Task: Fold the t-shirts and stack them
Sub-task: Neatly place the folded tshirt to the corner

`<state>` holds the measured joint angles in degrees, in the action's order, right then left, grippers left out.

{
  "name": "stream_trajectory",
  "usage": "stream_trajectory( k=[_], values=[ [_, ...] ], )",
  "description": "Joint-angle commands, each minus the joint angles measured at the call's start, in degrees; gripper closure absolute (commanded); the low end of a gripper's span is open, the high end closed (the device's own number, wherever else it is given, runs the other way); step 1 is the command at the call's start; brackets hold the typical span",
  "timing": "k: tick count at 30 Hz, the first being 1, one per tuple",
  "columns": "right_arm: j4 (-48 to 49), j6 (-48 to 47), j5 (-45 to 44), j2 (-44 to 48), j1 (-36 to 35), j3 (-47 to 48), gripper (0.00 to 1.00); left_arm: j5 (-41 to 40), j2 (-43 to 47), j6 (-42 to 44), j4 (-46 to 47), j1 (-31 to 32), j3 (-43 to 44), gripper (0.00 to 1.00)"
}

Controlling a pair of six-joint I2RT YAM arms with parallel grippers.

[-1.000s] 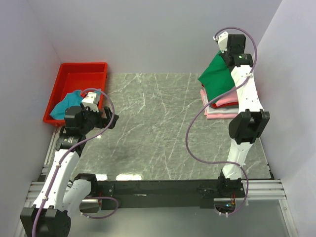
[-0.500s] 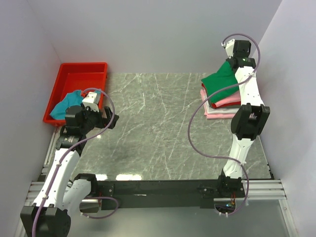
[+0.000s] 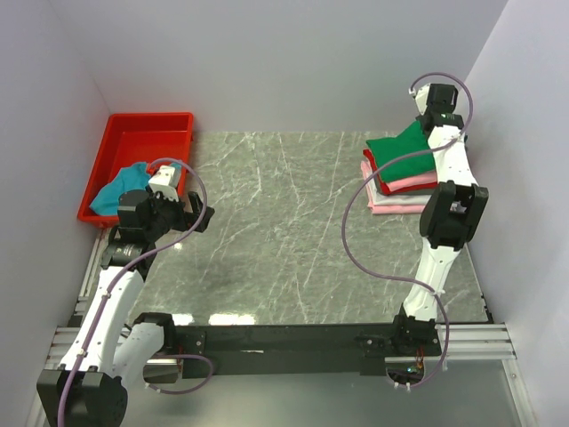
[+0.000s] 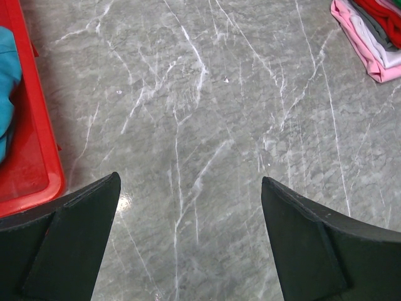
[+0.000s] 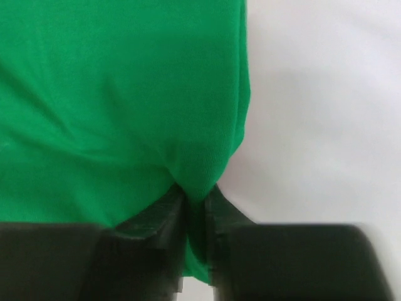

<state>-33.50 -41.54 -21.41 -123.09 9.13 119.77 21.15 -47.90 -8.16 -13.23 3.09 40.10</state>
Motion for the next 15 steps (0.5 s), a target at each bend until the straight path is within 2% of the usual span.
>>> stream_trajectory(
  k=[1, 2, 5, 6, 8, 10, 13, 15],
  values=[
    [7.6, -0.7, -5.8, -0.3, 1.0, -2.8, 0.67, 0.6, -0.3, 1.0, 1.0, 0.2, 0.2, 0.00],
    [10.2, -1.0, -7.6, -0.6, 0.9, -3.5, 0.48, 0.6, -0.3, 0.9, 1.0, 0.2, 0.2, 0.01],
    [16.7, -1.3, -15.3, -1.1, 0.1, -6.2, 0.23, 0.6, -0.3, 0.9, 1.1, 0.2, 0.2, 0.01],
    [18.4, -1.3, -16.2, -0.8, 0.1, -7.1, 0.18, 0.5, -0.3, 0.9, 1.1, 0.2, 0.2, 0.01],
    [19.6, 0.0, -16.0, 1.0, -0.2, -8.0, 0.17, 0.4, -0.2, 1.0, 1.0, 0.2, 0.1, 0.01],
    [16.5, 3.6, -13.6, 3.1, -1.0, -6.6, 0.16, -0.3, 0.1, 1.0, 0.8, 0.2, 0.2, 0.00],
    [8.1, 9.2, -4.0, 7.6, -2.6, -5.5, 0.15, -0.8, 0.4, 1.1, 0.8, 0.2, 0.2, 0.01],
    [3.5, 11.5, 7.6, 11.1, -3.8, -8.5, 0.14, -0.9, 0.4, 1.0, 0.8, 0.2, 0.2, 0.00]
  ],
)
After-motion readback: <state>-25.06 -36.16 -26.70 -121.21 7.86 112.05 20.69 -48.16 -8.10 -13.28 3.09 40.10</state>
